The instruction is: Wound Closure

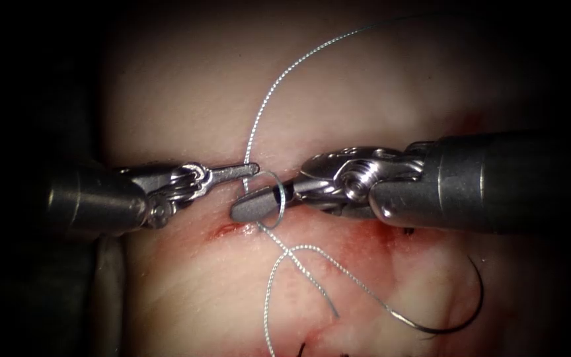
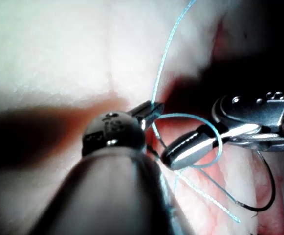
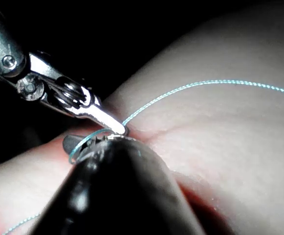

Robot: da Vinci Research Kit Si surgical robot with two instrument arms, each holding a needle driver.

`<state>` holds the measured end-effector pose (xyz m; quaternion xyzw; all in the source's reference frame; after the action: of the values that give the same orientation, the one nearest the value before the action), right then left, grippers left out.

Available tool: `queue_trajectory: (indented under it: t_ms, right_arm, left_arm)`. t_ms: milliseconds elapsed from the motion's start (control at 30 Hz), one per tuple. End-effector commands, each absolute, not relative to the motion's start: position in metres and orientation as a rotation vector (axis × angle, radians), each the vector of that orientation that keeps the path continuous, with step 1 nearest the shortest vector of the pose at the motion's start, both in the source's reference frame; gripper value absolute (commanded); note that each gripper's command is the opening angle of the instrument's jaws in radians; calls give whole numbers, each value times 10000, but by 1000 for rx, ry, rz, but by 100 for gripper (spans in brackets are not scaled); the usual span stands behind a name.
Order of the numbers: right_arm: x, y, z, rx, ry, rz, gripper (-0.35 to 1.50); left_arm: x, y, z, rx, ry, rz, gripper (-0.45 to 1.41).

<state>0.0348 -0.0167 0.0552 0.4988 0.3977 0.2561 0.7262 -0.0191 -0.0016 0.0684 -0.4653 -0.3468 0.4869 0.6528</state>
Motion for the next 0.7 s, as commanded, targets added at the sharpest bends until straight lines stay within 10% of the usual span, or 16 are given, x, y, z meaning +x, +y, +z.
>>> queue_trajectory:
  t_ms: [33,700]
  right_arm:
    - [357,-171,548,1105,836,552,-35]
    - [341,-184,537,978,425,416,-35]
  left_arm:
    - [-196,-18,689,-1057,-785,1107,-45]
    - [-209,-20,668,-1108,-841,1099,-45]
